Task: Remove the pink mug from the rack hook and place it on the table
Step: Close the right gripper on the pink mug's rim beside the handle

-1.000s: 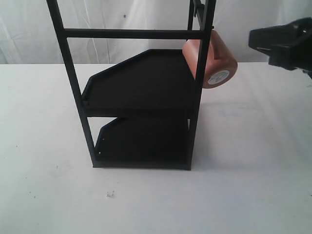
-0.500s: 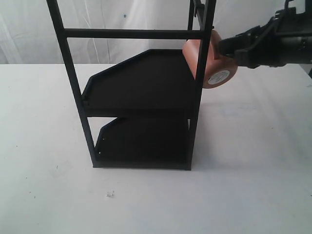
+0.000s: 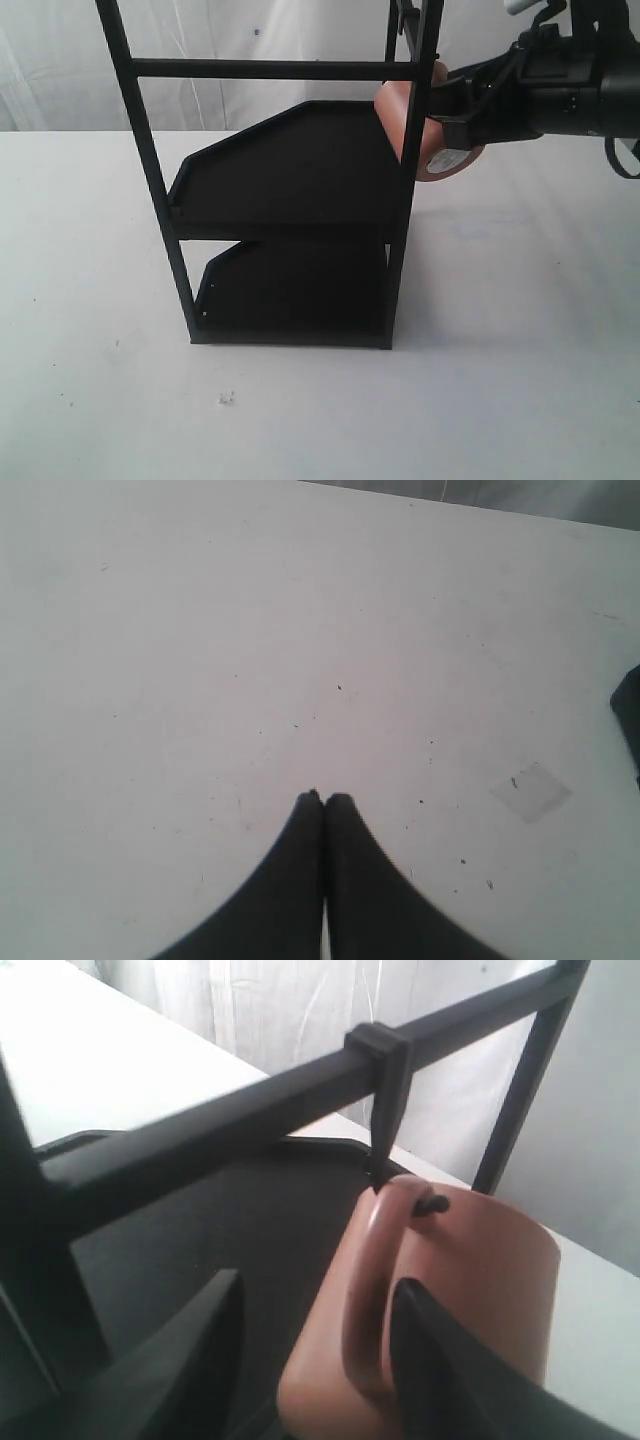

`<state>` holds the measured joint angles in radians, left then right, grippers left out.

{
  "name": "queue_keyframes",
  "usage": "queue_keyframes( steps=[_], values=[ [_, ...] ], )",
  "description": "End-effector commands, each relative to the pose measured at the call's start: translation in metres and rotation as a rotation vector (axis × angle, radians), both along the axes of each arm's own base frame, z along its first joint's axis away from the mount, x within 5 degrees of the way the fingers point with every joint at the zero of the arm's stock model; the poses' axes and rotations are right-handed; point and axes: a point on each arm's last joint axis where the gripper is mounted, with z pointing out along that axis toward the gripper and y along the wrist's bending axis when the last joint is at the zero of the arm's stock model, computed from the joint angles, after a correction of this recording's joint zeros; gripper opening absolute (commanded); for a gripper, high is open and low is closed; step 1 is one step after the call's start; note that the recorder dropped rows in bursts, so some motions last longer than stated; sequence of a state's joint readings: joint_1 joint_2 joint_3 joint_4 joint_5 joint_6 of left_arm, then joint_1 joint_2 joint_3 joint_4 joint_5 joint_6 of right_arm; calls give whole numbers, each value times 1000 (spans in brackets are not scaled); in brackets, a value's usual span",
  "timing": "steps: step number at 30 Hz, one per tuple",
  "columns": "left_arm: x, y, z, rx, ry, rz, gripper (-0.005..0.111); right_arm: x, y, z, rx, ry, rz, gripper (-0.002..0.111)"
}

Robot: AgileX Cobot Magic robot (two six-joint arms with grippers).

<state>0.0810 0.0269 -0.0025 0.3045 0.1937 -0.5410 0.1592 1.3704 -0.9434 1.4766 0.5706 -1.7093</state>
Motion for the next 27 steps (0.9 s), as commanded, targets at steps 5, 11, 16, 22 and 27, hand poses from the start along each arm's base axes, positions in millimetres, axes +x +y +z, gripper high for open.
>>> queue_keyframes(
  steps=[5, 11, 16, 22, 27],
  values=[
    [0, 0, -1, 2, -1, -6, 0, 4, 1, -4, 0, 6, 3, 36],
    [0, 0, -1, 2, -1, -6, 0, 4, 2, -2, 16, -5, 7, 36],
    [0, 0, -1, 2, -1, -6, 0, 5, 2, 0, 56, -7, -8, 36],
    [0, 0, -1, 2, -1, -6, 0, 6, 2, 5, 72, -59, -12, 36],
    [0, 0, -1, 2, -1, -6, 0, 6, 2, 5, 66, -71, -10, 36]
  ],
)
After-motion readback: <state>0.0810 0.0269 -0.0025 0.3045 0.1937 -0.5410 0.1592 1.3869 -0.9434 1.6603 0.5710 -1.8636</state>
